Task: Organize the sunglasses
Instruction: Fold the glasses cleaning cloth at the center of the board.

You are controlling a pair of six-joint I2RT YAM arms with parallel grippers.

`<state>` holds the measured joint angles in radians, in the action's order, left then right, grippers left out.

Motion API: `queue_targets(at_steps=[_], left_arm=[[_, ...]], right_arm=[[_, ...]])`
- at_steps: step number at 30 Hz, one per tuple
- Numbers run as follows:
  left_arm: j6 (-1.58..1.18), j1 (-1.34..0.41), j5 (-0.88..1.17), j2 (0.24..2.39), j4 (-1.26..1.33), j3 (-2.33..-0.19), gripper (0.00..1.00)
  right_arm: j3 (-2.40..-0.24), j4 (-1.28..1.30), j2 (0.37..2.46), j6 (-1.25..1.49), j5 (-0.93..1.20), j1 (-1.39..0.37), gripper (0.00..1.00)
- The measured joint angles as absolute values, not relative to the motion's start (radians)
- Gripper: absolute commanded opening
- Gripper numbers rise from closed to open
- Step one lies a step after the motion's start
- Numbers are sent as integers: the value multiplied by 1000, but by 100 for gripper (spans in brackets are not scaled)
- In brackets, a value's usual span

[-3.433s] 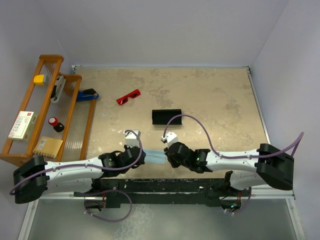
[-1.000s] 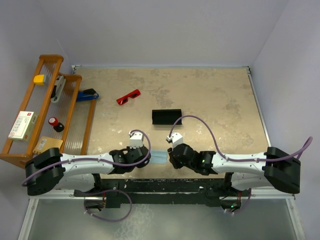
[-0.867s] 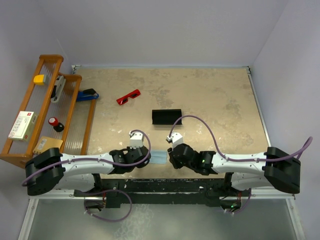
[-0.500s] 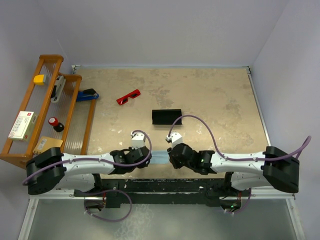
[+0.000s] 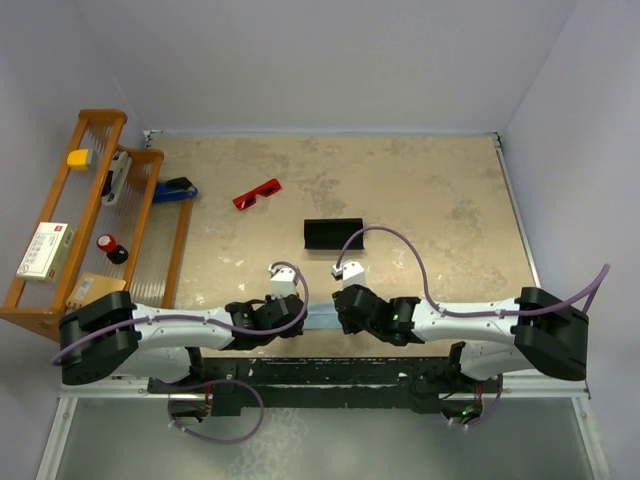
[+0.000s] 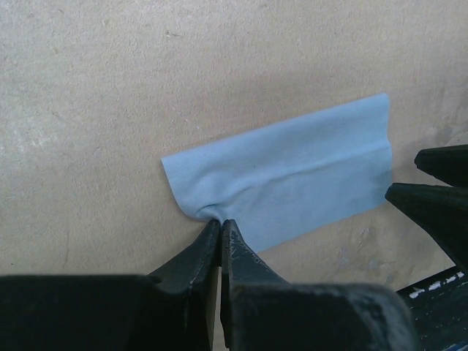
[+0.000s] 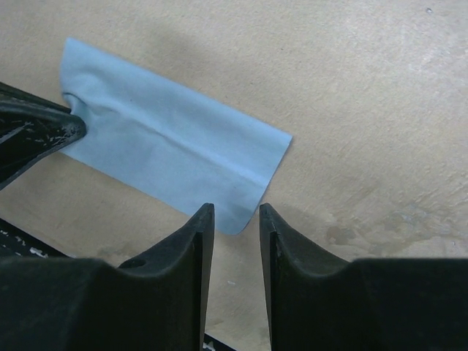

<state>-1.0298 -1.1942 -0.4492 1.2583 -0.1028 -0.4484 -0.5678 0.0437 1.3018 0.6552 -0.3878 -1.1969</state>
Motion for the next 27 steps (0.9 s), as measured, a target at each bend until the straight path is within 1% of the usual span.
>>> queue_targets(at_steps=[9, 27], left_arm=[[-1030, -1203, -439, 1258, -61, -433, 0], [-1031, -1218, -430, 1258, -28, -421, 0]], right_arm=[[-564, 71, 1302, 752, -425, -1197, 34], [-551, 60, 1349, 821, -446, -1227, 31]])
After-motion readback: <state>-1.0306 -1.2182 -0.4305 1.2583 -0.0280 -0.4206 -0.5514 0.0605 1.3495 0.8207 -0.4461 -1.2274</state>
